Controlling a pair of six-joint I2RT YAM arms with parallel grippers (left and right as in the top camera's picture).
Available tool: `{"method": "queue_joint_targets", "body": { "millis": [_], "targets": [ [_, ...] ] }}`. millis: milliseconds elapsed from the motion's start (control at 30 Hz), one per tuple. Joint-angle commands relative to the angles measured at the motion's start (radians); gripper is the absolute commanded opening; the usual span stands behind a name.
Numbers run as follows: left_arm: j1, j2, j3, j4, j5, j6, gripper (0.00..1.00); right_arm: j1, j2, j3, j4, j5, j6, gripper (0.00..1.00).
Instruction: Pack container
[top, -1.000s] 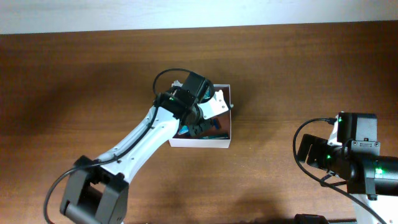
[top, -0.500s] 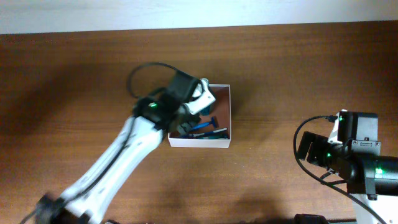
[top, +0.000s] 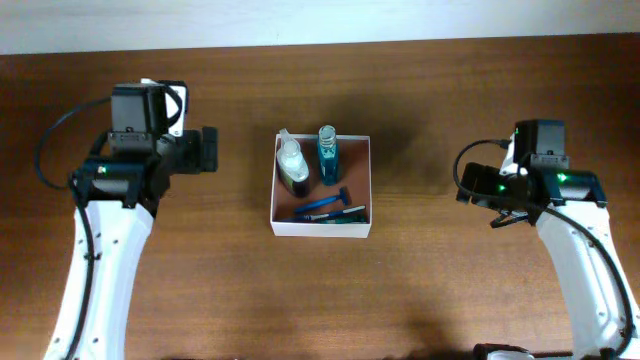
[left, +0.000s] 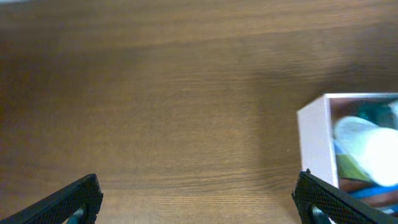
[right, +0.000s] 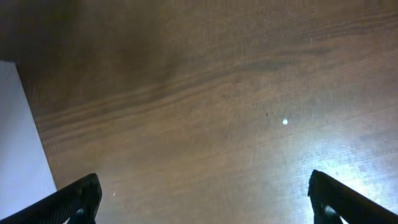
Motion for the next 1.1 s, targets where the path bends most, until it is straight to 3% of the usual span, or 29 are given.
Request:
{"method": "queue_joint_targets", "body": {
  "millis": [0,133,300,500,667,800,1067],
  "targets": [
    [0.01,0.015,0.003,0.007,0.001,-0.026,1.0,-0.006,-0.006,0.04,0.016,-0.058,-0.086,0.99],
    [0.016,0.011,0.003,-0.047,0.004,-0.016,1.0,-0.006,-0.047,0.046,-0.056,-0.051,-0.087,0.99],
    [0.015,-0.062,-0.035,-0.117,0.011,-0.015,1.0,-0.006,-0.231,0.04,-0.098,0.028,-0.043,0.99],
    [0.015,-0.394,-0.325,0.018,0.137,-0.016,1.0,-0.006,-0.527,-0.032,-0.138,0.066,-0.043,0.99],
    [0.015,-0.776,-0.578,0.052,0.135,-0.023,1.0,-0.006,-0.76,-0.109,-0.21,0.107,-0.044,0.99],
    [0.015,-0.893,-0.607,0.048,0.142,-0.023,1.0,-0.006,-0.818,-0.111,-0.263,0.107,-0.043,0.99],
    [0.015,-0.9,-0.607,0.029,0.142,-0.023,1.0,-0.006,-0.815,-0.111,-0.264,0.107,-0.043,0.98]
  ]
}}
